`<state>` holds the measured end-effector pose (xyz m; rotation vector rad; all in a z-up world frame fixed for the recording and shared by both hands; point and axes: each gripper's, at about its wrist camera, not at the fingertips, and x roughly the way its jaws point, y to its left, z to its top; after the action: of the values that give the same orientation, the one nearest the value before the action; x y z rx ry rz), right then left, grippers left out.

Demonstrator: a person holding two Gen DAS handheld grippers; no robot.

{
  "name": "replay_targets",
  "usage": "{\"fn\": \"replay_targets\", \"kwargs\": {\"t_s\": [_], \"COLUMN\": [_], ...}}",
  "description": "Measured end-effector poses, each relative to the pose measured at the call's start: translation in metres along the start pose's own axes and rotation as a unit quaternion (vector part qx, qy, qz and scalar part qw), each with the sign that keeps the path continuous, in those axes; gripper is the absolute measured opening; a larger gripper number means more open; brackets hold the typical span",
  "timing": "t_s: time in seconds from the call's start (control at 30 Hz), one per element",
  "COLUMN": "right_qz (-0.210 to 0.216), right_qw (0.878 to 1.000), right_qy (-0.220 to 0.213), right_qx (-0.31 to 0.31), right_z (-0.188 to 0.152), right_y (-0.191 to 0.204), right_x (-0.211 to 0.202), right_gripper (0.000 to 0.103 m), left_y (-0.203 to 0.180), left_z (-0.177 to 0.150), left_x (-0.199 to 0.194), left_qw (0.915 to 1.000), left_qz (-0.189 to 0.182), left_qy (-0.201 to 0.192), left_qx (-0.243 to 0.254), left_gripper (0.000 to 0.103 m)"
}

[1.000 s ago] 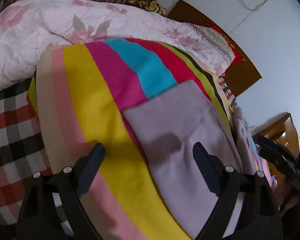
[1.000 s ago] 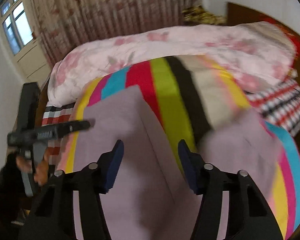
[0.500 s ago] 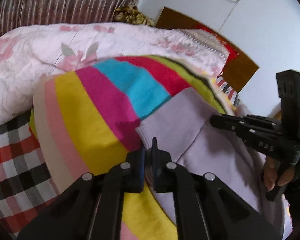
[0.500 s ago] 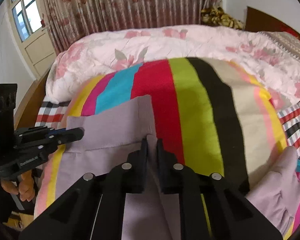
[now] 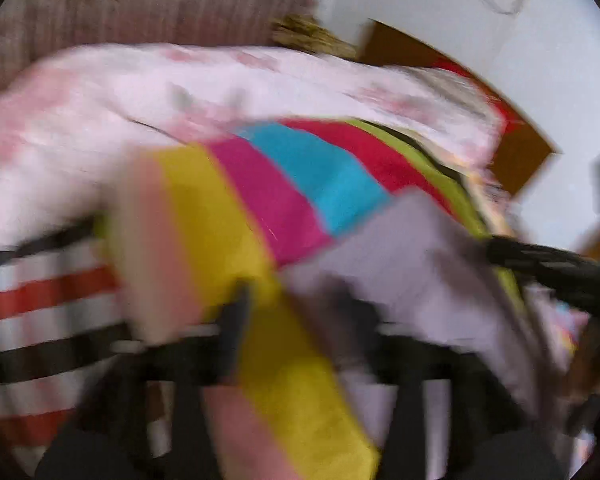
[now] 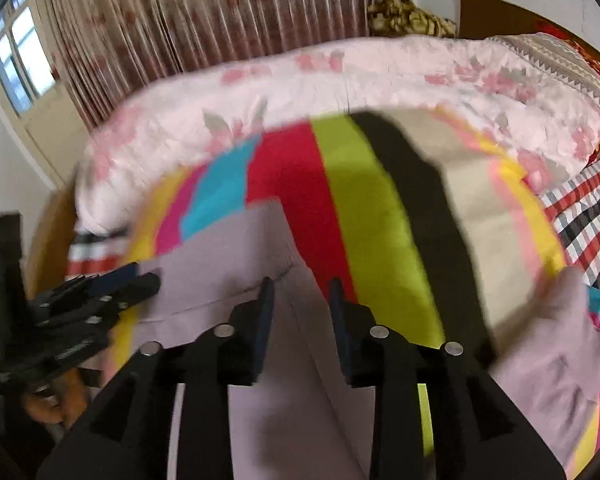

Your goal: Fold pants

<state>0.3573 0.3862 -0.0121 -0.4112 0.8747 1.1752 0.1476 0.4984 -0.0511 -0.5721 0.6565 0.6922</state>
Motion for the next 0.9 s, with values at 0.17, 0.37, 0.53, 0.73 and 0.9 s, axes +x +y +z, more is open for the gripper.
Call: {"fn": "replay_targets", "kwargs": {"t_s": [0.17, 0.37, 0.53, 0.73, 0.9], "right_qz": [-0.055, -0.079, -0.054, -0.082, -0.065], "right_qw": [0.993, 0.961, 0.956, 0.968, 0.982], "right_qy": [-0.048, -0.011, -0.020, -0.035, -0.094], "right_qx": [0.091, 0.265, 0.289, 0.235, 0.154], "right_z": [-0.031, -0.116, -0.133, -0.122, -0.089], "right_y": [-0.092, -0.208, -0.218, -0.191, -0.116], "right_x": [-0.084, -0.099, -0.088, -0.098, -0.143], "right_gripper": [0.060, 0.057, 0.038, 0.008, 0.008], "left_y": [-0.021, -0.082, -0.110, -0.106, -0.059], "left_z": [-0.013, -0.040, -0.067, -0.074, -0.048], "left_x": [-0.053, -0.054, -0.013, -0.013, -0.033], "left_qw": [0.9968, 0.9753, 0.9701, 0.9670, 0.9742], "left_qz": [-0.054, -0.184, -0.148, -0.145, -0.207], "left_qy": [-0.046, 0.024, 0.094, 0.084, 0.067], "left_qx": [0.036, 0.120, 0.168, 0.192, 0.061], "left_gripper": [0.095, 0.101, 0.101, 0.101, 0.101]}}
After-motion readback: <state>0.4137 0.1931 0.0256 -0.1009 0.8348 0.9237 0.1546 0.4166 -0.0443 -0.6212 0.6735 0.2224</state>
